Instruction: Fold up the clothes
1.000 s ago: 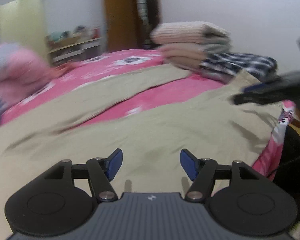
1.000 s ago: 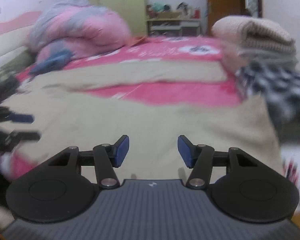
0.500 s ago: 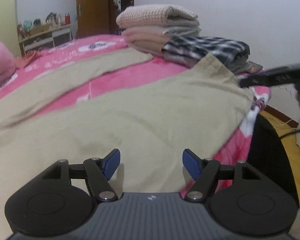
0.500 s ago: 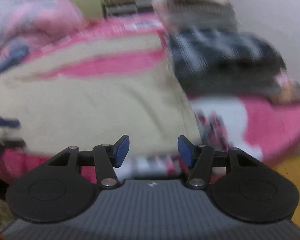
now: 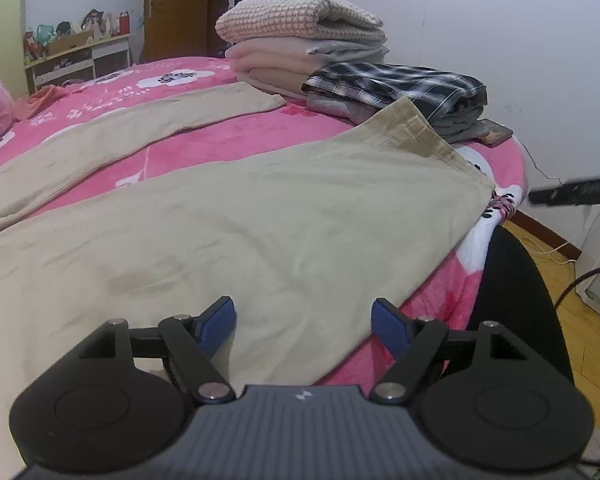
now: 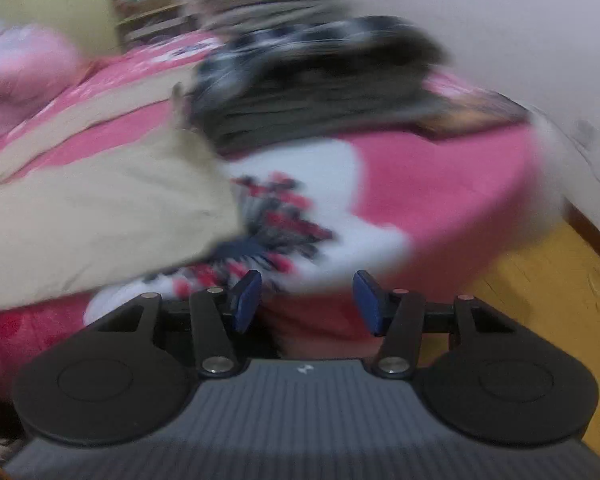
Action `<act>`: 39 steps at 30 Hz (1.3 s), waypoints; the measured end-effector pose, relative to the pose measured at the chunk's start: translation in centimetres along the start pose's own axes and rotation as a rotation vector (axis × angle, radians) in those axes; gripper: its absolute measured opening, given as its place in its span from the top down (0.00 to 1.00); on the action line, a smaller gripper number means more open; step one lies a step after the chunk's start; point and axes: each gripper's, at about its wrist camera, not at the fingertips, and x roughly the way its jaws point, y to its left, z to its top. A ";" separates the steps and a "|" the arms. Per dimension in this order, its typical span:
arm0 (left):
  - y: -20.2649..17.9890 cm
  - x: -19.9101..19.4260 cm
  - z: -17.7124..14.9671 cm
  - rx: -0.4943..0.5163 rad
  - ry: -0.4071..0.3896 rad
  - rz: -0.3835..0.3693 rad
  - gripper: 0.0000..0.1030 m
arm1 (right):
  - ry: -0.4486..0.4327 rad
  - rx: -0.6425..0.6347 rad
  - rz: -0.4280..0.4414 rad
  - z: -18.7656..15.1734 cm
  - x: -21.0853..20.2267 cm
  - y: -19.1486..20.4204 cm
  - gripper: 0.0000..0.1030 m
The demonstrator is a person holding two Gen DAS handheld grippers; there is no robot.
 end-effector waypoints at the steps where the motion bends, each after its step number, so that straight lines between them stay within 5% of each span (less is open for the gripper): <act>1: 0.0 0.0 0.2 -0.007 0.002 0.000 0.25 | -0.031 0.026 0.028 0.2 -0.8 0.1 0.51; 5: 0.4 -0.8 0.2 -0.058 -0.002 0.020 0.22 | -0.141 -0.023 0.179 1.1 -2.3 3.7 0.51; 8: 1.0 -2.1 -0.4 -0.086 -0.013 0.063 0.21 | -0.116 -0.071 0.328 1.6 0.0 7.9 0.51; 12: 2.6 -4.2 -1.1 -0.150 -0.039 0.145 0.12 | -0.060 -0.086 0.407 1.5 3.0 12.7 0.50; 16: 4.9 -5.2 -1.6 -0.240 -0.051 0.261 0.06 | -0.053 -0.150 0.342 0.7 3.4 17.5 0.33; 20: 6.6 -4.5 -2.0 -0.301 0.046 0.394 0.02 | -0.029 -0.220 0.262 -0.5 4.4 19.8 0.16; 23: 7.6 -4.1 -2.2 -0.347 0.090 0.409 0.00 | -0.016 -0.284 0.233 -1.1 4.3 20.9 0.03; 33: 7.1 -3.4 -0.7 -0.324 0.145 0.505 0.00 | 0.019 -0.286 0.185 -0.9 4.4 22.0 0.01; 39: 8.7 -3.3 -0.9 -0.429 0.180 0.459 0.00 | 0.032 -0.232 0.199 -0.5 4.5 21.6 0.01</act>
